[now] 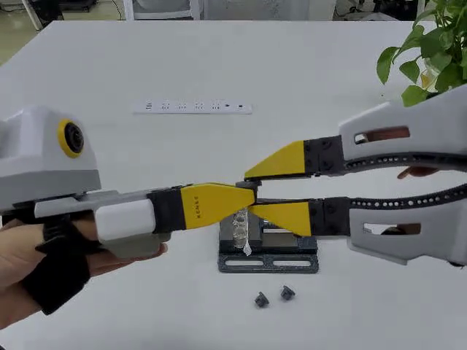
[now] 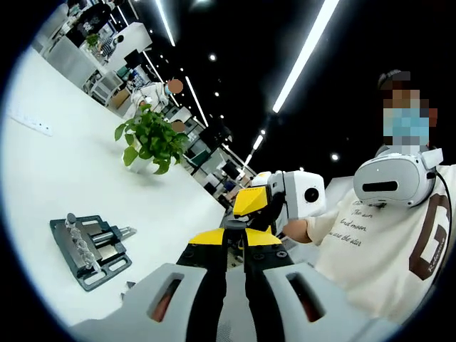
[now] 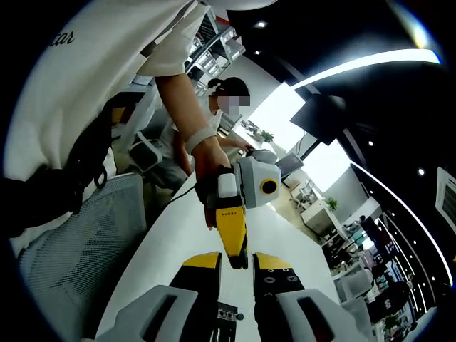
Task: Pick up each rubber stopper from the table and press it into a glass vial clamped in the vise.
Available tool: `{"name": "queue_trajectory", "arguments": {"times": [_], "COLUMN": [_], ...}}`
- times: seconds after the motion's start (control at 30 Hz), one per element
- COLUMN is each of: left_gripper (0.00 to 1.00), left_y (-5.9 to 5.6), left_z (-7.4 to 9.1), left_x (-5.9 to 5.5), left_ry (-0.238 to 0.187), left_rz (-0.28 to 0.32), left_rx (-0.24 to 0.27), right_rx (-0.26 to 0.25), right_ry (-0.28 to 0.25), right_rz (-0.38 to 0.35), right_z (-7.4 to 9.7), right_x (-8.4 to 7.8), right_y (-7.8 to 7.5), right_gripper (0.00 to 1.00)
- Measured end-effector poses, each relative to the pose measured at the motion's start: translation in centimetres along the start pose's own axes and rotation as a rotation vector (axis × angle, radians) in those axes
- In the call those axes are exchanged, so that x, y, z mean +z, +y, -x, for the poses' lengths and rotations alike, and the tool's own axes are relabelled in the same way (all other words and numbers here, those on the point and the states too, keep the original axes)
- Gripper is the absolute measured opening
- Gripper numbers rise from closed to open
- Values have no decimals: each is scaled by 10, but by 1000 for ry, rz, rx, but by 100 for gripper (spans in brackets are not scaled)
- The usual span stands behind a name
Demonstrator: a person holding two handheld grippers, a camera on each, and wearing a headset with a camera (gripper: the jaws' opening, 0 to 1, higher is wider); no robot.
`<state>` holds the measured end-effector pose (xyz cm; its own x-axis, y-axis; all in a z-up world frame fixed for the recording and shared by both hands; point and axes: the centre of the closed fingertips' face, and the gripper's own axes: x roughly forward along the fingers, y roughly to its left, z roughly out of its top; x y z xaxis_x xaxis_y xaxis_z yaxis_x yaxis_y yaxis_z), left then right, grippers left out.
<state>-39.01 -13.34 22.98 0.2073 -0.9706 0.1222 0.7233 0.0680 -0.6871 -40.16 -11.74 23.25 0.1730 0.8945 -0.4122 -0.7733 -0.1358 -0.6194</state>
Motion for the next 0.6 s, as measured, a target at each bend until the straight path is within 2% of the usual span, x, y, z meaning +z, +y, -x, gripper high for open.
{"name": "queue_trajectory", "arguments": {"times": [0.07,0.23,0.4,0.43,0.47,0.5,0.53,0.57,0.6], "left_gripper": [4,4,4,4,4,4,4,4,4], "left_y": [4,13,18,17,20,20,22,22,24], "left_z": [1,2,1,0,0,-1,-2,-2,-3], "left_x": [-2,-6,-11,-13,-12,-14,-12,-15,-17], "left_ry": [12,57,130,150,155,171,173,193,217], "left_rz": [-34,-164,-313,-340,-379,-407,-456,-487,-537], "left_rx": [22,83,137,137,159,166,190,191,215], "right_rx": [9,58,186,217,221,253,280,299,330], "right_ry": [1,5,41,63,66,76,95,103,126], "right_rz": [-9,-38,-45,-49,-45,-61,-112,-119,-105], "right_z": [0,2,3,4,3,4,4,4,4], "right_x": [0,-4,-13,-17,-18,-21,-24,-26,-29], "right_y": [0,0,10,12,11,14,15,15,16], "right_gripper": [19,22,21,21,20,19,19,19,19]}}
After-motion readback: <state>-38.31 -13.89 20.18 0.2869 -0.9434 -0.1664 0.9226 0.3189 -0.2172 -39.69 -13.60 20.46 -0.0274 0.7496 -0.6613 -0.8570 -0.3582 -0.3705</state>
